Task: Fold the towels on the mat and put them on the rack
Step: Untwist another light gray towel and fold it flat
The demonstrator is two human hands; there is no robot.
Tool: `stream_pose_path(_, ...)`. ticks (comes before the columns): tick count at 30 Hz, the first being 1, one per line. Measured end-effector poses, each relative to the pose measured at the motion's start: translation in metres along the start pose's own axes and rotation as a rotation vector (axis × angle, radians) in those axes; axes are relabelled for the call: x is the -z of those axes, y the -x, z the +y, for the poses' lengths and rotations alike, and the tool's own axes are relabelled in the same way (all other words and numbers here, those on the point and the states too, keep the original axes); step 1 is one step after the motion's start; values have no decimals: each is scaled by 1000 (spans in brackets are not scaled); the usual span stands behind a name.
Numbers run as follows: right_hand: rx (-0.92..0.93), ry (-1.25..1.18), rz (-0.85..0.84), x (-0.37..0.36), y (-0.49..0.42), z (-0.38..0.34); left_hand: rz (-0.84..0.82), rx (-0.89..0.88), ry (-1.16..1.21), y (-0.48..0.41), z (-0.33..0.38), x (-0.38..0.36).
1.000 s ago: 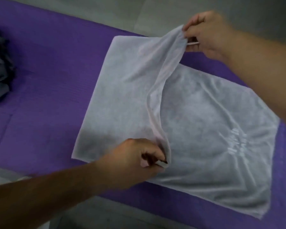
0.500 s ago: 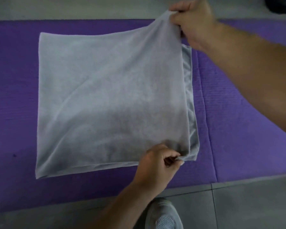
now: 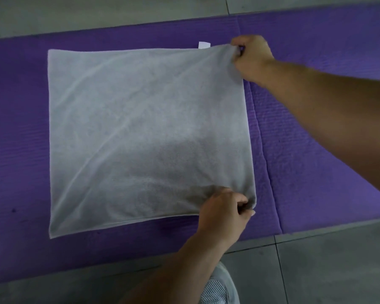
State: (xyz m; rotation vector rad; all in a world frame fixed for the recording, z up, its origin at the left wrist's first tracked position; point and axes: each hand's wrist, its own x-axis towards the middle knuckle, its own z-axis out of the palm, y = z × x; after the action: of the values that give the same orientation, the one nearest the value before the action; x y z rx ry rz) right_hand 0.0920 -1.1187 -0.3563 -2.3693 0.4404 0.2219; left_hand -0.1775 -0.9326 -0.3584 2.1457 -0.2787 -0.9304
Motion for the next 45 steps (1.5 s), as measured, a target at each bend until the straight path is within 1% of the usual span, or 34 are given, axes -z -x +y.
stream_pose_path(3,-8,47,0,-2,1,0,-58,73,157,-5,4,11)
stream_pose_path(5,23,154,15,-6,2,-2,-38,90,179,-8,2,28)
stream_pose_path(7,103,334,59,-14,9,-6,88,69,115,-11,-7,50)
stream_pose_path(8,157,386,91,-19,14,-9,169,70,87,-13,-14,62)
stream_pose_path(10,276,389,117,-31,26,-21,333,109,41,-14,-32,89)
stream_pose_path(13,447,336,15,-56,39,-47,538,239,-47,-10,-73,137)
stream_pose_path(15,544,281,-84,-78,46,-69,620,335,-134,3,-106,171)
stream_pose_path(17,628,212,-153,-103,51,-93,666,465,-174,24,-134,200)
stream_pose_path(20,674,174,-229,-137,47,-129,669,695,-111,57,-168,229)
stream_pose_path(23,676,141,-260,-167,36,-170,613,820,-7,83,-193,242)
stream_pose_path(26,640,164,-271,-195,24,-213,587,860,98,104,-207,236)
stream_pose_path(31,482,277,-281,-227,-3,-261,514,847,199,134,-213,213)
stream_pose_path(33,423,343,-274,-232,-13,-273,523,833,253,140,-211,207)
stream_pose_path(36,403,467,-268,-233,-21,-286,556,806,344,146,-212,203)
stream_pose_path(38,385,493,-274,-235,-22,-292,571,794,421,149,-217,205)
stream_pose_path(40,349,376,-279,-240,-24,-295,573,785,512,153,-222,207)
stream_pose_path(42,269,140,-275,-243,-26,-305,584,775,599,158,-225,212)
stream_pose_path(45,121,-132,-371,-249,-28,-332,649,807,728,168,-237,224)
